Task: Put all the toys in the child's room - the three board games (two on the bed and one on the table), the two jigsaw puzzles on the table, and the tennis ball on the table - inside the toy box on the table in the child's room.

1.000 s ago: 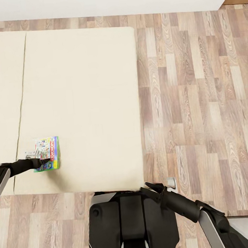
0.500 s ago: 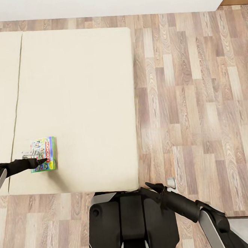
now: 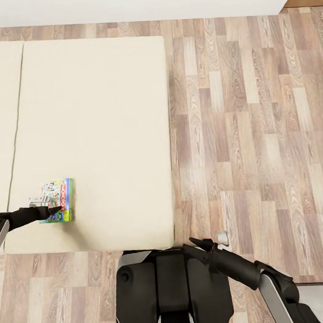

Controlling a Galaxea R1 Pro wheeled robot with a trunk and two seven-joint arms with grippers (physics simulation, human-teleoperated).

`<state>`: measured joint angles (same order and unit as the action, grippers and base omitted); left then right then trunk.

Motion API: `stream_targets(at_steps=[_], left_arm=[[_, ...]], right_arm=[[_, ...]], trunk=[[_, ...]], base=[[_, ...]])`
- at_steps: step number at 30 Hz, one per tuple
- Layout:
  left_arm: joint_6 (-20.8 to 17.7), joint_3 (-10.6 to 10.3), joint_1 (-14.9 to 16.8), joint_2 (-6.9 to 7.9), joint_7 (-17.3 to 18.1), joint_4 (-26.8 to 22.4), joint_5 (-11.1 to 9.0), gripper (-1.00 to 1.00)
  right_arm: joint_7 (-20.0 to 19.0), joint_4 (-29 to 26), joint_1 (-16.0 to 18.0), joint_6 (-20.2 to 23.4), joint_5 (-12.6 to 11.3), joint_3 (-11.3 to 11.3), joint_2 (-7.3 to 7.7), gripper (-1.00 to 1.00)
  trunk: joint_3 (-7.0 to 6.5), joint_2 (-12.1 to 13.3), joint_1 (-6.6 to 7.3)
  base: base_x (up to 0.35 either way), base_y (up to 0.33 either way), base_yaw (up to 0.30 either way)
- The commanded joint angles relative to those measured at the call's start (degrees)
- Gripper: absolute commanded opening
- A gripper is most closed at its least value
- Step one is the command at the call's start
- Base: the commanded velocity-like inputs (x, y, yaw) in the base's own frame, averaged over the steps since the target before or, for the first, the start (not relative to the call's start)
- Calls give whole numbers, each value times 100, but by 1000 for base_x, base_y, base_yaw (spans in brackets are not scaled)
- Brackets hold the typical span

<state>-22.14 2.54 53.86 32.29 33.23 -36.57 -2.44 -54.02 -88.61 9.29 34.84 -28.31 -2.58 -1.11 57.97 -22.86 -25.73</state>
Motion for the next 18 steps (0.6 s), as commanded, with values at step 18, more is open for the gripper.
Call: stream_targets(at_steps=[18], left_arm=[[-71, 10, -5, -135, 38, -5, -53, 100]], right_arm=[[-12, 1, 2, 40, -26, -15, -4, 100]], trunk=[[6, -6, -5]], base=[[0, -157, 0]])
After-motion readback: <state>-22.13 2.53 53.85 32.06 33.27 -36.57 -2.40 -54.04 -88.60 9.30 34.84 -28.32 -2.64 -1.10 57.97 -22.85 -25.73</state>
